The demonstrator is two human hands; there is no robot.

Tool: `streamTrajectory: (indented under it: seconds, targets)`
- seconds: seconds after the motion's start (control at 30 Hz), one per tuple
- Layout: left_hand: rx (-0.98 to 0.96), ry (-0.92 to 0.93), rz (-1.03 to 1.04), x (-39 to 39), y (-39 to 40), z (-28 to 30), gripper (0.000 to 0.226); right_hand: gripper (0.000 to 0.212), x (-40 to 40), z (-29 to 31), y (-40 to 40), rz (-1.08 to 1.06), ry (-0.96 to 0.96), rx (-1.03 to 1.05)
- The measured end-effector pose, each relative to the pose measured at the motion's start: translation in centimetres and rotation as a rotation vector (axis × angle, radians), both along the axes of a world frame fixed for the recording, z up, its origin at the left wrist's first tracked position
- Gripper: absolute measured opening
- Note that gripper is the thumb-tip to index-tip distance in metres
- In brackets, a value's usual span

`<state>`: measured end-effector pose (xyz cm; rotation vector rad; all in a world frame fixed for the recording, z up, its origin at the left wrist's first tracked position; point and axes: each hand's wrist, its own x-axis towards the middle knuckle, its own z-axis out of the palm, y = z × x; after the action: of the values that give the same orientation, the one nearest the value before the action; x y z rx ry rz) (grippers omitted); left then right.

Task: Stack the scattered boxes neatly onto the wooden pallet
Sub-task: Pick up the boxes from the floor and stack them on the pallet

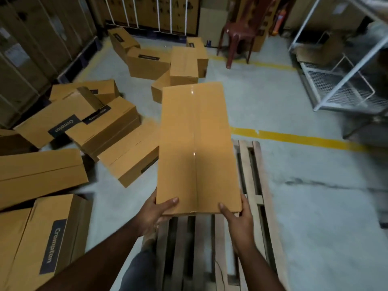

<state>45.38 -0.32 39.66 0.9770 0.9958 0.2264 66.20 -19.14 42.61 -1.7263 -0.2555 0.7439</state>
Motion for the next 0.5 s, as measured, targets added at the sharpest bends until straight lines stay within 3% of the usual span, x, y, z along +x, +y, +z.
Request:
streamTrajectory:
  seconds: [0.2, 0.5]
  targets:
    - [0.041, -0.056, -0.227, 6.5, 1.2, 0.1, 0.083, 0.077, 2.6, -2.0, -2.2, -0.236, 0.040, -0.069]
    - [0.114, -0.058, -0.507, 16.4, 7.4, -7.2, 0.093, 0.068, 11.7, -11.1, 2.5, -0.364, 0.110, -0.070]
